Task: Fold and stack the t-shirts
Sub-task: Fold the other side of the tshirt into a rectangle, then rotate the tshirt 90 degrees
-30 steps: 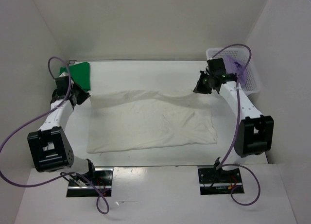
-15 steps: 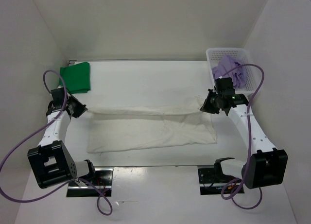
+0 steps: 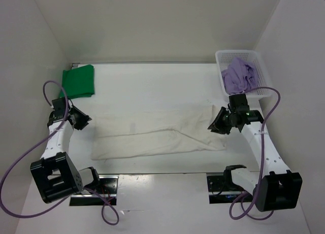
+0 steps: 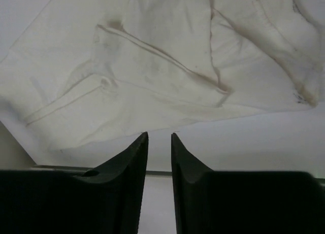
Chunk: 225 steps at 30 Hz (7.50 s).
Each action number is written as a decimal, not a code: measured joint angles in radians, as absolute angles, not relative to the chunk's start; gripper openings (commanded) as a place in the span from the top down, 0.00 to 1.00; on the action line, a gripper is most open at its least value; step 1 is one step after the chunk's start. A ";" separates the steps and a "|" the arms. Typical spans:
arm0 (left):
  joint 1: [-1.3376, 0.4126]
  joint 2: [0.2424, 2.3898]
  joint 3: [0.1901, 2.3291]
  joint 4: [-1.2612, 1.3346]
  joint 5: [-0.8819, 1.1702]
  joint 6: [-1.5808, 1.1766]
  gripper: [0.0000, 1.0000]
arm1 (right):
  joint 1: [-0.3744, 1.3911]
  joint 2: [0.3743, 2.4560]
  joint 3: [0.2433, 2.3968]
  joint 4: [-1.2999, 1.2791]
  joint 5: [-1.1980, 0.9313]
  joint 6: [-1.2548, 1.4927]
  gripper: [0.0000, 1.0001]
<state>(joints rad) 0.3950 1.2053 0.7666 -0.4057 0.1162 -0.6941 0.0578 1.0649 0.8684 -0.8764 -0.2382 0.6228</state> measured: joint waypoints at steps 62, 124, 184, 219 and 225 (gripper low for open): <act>-0.009 1.476 0.771 -0.150 0.230 -0.743 0.62 | 0.604 1.570 0.945 -0.554 -0.193 0.675 0.68; 0.278 1.581 0.822 -0.112 0.379 -0.826 0.62 | -0.093 1.583 0.994 -0.452 -0.037 0.564 0.79; -0.183 1.340 0.996 -0.315 0.392 -0.685 0.84 | 0.291 2.820 2.687 -0.630 -0.224 0.758 1.00; -0.041 1.279 0.912 -0.422 0.319 -0.636 0.69 | 0.890 1.940 1.087 0.017 -0.210 1.081 0.72; -0.043 1.273 0.881 -0.440 0.317 -0.607 0.68 | 0.891 2.026 1.159 0.034 -0.212 1.103 1.00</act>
<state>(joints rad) -0.0425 1.2732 0.8806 -0.4397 0.3172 -0.6067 0.8906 2.0258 1.1587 0.0341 -0.2119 1.1034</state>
